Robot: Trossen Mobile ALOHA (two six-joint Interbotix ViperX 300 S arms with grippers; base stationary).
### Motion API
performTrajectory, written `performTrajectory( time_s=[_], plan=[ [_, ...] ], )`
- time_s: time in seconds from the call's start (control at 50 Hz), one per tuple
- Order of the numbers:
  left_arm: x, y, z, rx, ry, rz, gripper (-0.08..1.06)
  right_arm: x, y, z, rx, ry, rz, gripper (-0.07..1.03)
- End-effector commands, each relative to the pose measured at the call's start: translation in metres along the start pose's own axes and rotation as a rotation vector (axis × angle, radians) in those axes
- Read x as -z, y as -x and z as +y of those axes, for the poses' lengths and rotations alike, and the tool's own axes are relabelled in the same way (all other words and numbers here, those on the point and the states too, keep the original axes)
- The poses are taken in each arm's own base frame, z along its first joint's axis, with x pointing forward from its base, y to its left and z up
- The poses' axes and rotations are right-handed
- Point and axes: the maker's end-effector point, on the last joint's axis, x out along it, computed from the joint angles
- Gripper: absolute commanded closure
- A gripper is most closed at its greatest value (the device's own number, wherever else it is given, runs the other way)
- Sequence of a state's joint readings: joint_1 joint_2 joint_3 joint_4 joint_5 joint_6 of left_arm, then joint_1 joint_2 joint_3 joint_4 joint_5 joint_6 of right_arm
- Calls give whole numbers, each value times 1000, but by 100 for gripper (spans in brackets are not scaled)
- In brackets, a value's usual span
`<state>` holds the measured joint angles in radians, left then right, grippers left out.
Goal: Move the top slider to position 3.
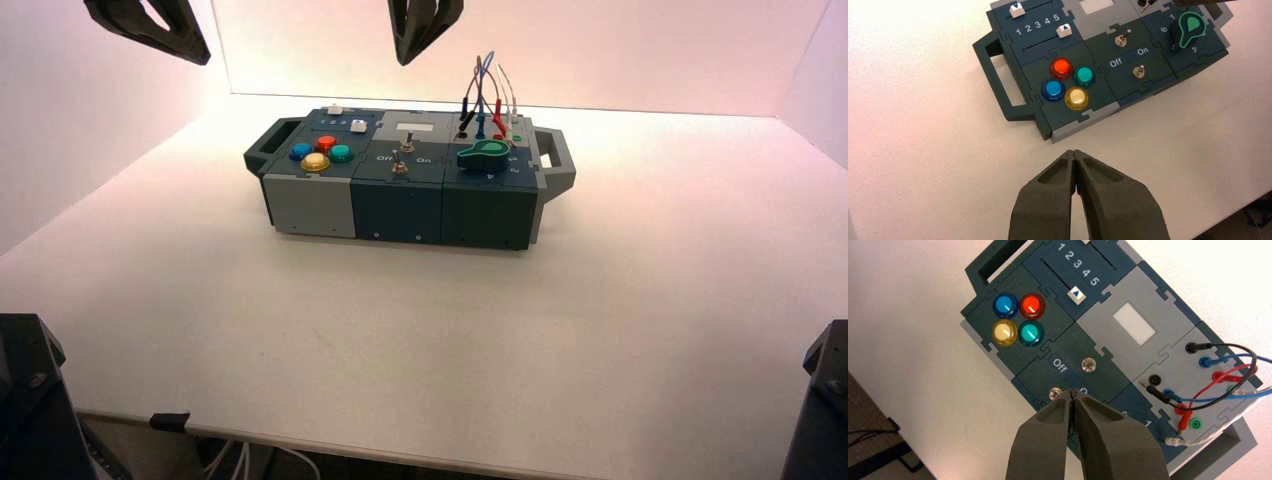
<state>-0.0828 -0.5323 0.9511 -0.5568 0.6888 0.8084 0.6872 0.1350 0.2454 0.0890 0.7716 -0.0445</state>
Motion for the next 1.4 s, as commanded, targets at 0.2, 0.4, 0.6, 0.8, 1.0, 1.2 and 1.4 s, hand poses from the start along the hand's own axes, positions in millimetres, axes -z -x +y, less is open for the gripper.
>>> performTrajectory(
  time_s=[0.2,0.4,0.6,0.8,1.0,1.2,1.4],
  plan=[
    [-9,5,0,-9,-9,-29,100,0,14,5,-6,9,-27,98],
    [-9,6,0,-11,-12,-33,100,1,18,5,-6,10,-32,98],
    [-12,8,1,-12,0,-41,100,-1,30,6,-8,12,-33,98],
    [-19,10,1,-5,6,-45,100,1,40,6,-7,16,-36,98],
    [-31,13,4,-9,33,-61,100,4,48,7,-6,16,-45,98],
    [-41,6,10,-2,40,-47,100,8,56,5,1,33,-54,98],
    [-47,-14,20,14,60,3,100,20,63,4,4,94,-51,98]
  ],
)
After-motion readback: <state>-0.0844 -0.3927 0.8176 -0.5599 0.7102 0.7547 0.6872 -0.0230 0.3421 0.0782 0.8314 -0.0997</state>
